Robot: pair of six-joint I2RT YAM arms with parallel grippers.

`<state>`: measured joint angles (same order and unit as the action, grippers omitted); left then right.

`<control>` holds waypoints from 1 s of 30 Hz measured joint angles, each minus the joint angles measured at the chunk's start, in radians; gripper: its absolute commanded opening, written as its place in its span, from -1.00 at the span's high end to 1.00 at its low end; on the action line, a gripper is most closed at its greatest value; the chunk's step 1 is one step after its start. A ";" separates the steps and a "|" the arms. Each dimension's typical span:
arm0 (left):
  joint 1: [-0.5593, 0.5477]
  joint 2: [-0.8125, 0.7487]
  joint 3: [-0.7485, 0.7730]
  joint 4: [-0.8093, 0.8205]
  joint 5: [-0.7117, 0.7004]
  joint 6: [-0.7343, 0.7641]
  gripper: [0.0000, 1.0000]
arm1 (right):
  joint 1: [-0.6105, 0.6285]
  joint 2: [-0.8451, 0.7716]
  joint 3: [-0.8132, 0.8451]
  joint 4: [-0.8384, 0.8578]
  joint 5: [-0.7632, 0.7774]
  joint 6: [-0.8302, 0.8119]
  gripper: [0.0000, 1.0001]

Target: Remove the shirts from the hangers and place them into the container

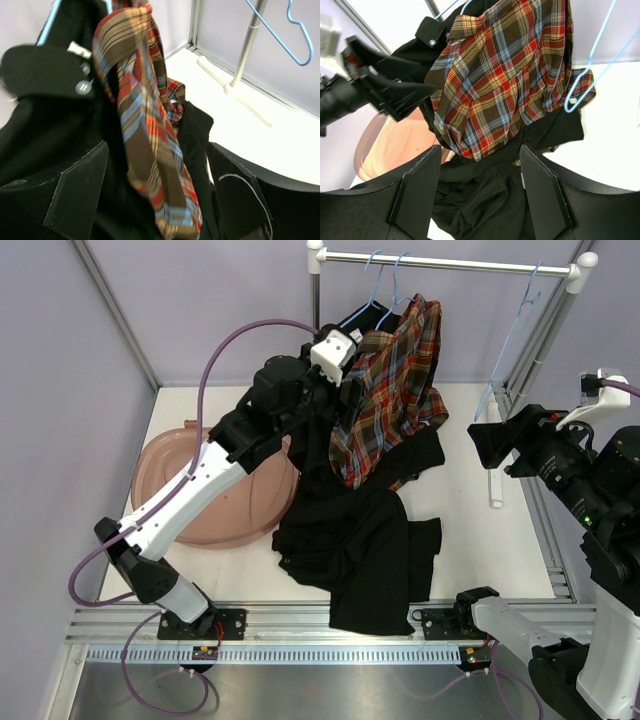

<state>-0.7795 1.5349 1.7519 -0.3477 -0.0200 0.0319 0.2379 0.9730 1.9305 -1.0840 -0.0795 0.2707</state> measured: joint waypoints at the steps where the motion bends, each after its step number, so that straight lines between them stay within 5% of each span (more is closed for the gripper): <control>1: 0.000 0.015 0.015 -0.001 0.006 0.002 -0.67 | 0.000 -0.002 0.000 0.000 -0.003 -0.003 -0.43; 7: 0.010 0.106 0.084 -0.006 0.031 0.003 -0.66 | 0.000 -0.021 0.000 -0.005 -0.019 -0.023 -0.43; 10: 0.026 0.135 0.099 -0.011 0.045 0.001 -0.45 | 0.000 -0.039 -0.008 -0.003 -0.019 -0.031 -0.42; 18: 0.064 0.185 0.125 -0.011 0.080 -0.006 1.00 | 0.000 -0.059 -0.061 0.001 -0.018 -0.040 -0.40; 30: 0.063 0.159 0.016 0.180 0.124 -0.014 1.00 | 0.001 -0.062 -0.086 0.003 -0.009 -0.048 -0.38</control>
<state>-0.7170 1.6939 1.7676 -0.1673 0.1040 0.0174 0.2386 0.9108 1.8446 -1.0813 -0.0887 0.2222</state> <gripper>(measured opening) 0.032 0.693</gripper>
